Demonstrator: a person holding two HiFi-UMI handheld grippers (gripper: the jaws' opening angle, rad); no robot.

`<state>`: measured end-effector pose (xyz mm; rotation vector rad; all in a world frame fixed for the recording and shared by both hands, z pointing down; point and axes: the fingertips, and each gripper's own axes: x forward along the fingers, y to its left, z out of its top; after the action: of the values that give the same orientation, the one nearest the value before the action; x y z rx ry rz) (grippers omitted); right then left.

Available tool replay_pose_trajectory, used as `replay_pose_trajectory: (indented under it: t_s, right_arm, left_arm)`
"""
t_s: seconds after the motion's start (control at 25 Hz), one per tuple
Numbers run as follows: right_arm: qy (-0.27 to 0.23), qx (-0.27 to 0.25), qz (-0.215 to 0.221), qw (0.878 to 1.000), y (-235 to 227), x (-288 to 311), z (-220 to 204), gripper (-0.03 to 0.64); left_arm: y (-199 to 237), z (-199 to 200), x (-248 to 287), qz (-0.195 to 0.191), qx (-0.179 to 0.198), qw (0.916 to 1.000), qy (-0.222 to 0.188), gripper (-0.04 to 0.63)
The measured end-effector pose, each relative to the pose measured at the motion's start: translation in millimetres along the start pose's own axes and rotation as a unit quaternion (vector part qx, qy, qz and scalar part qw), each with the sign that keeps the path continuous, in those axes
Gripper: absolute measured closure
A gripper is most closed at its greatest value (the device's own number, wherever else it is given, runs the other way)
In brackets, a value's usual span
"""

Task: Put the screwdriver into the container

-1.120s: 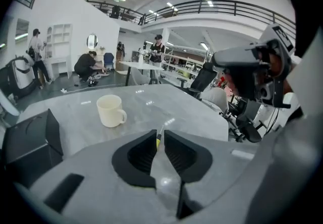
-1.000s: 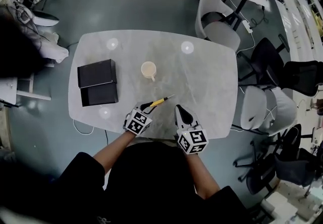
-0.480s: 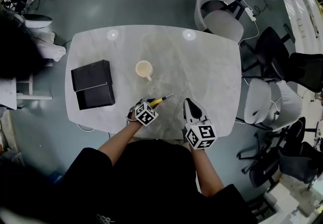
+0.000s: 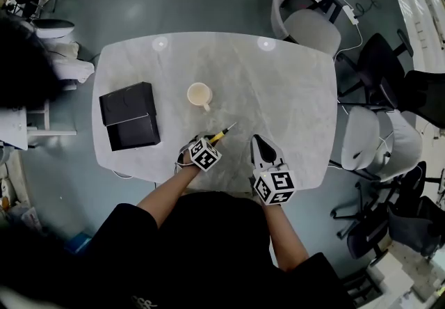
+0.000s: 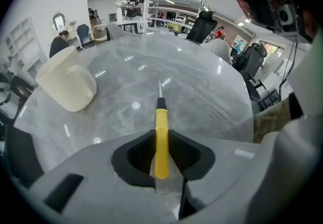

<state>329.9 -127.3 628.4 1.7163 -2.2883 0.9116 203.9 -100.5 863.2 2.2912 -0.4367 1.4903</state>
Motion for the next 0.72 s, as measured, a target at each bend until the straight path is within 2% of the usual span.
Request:
replay_pose_trajectory:
  t_s: [0.12,0.32,0.56,0.72]
  right_arm:
    - [-0.001,-0.006,-0.001,1.000,-4.2,-1.1,-1.2,0.604]
    - [0.005,-0.098,-0.002,0.995,-6.5,4.9,1.2,0.604]
    - [-0.017,-0.155,0.012,0.988,25.9,25.5,20.5,0.604]
    - [-0.026,-0.156,0.036,0.987,51.8,38.5,22.3,0.604]
  left_arm:
    - [-1.9,0.1,-9.3,0.012,0.025,0.9996,0.003,0.509]
    - [0.1,0.4,-29.6,0.030,0.039,0.9988,-0.008,0.509]
    - [32.3,-40.1,-67.8,0.061,0.003,0.9980,-0.016,0.509]
    - [58.7,-71.3,-91.9,0.091,-0.004,0.9957,-0.015,0.509]
